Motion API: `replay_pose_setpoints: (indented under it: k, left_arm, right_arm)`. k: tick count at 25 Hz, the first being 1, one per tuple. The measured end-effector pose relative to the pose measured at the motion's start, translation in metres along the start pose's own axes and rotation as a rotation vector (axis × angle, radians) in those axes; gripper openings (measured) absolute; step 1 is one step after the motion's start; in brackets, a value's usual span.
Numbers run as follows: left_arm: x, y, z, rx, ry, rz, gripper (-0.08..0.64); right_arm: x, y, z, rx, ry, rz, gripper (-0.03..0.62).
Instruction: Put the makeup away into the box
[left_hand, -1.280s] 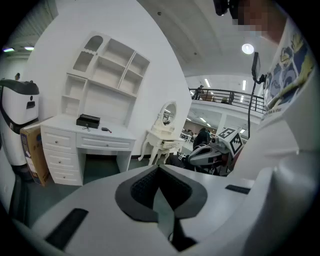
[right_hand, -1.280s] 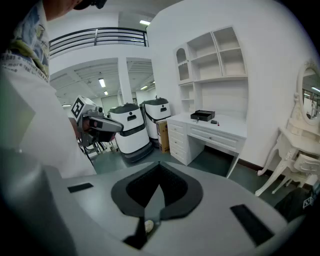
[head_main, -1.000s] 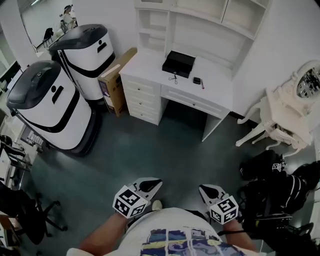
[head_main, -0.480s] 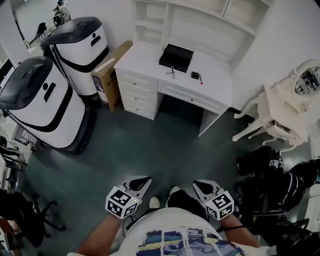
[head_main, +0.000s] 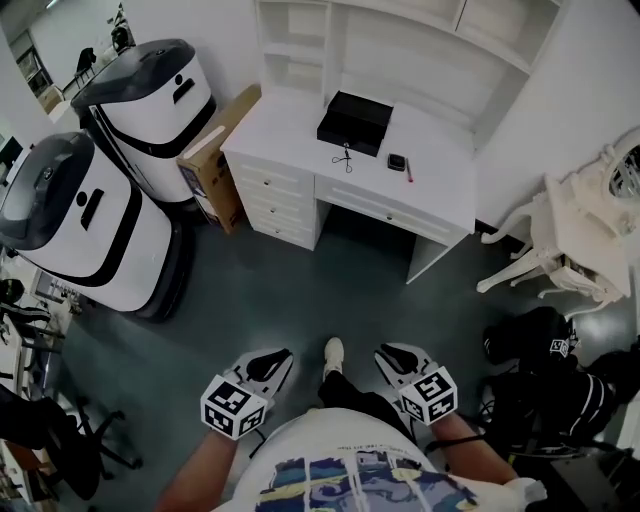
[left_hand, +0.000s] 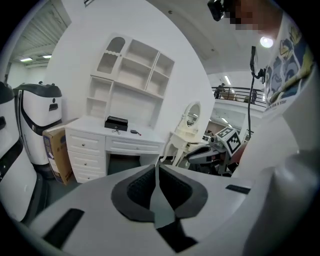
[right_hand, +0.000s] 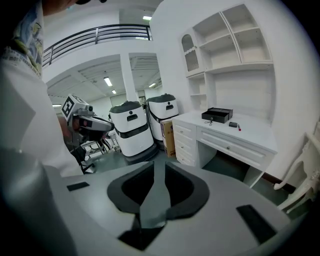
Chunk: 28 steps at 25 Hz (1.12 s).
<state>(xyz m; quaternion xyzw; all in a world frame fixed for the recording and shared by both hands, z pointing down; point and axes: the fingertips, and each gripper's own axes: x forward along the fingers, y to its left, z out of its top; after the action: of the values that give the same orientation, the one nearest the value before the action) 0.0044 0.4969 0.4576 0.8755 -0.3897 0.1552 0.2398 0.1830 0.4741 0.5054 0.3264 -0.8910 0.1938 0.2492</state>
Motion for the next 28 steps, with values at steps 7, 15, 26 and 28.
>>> replay_pose_setpoints:
  k: [7,15,26,28]
  left_arm:
    - [0.058,0.042,0.076,0.032,0.007,0.005,0.017]
    - [0.112,0.073,0.130,0.055,-0.012,-0.010,0.064]
    - [0.134,0.184,0.165,0.028,-0.045,-0.050,0.021]
    - [0.135,0.211,0.174,0.027,-0.043,-0.090,0.014]
  right_arm:
    - [0.051,-0.079,0.049,0.004,-0.029,0.014,0.110]
    - [0.097,-0.150,0.083,0.000,-0.027,0.009,0.110]
    - [0.183,-0.185,0.138,0.011,-0.016,-0.098,0.094]
    - [0.203,-0.190,0.149,0.027,-0.006,-0.142,0.088]
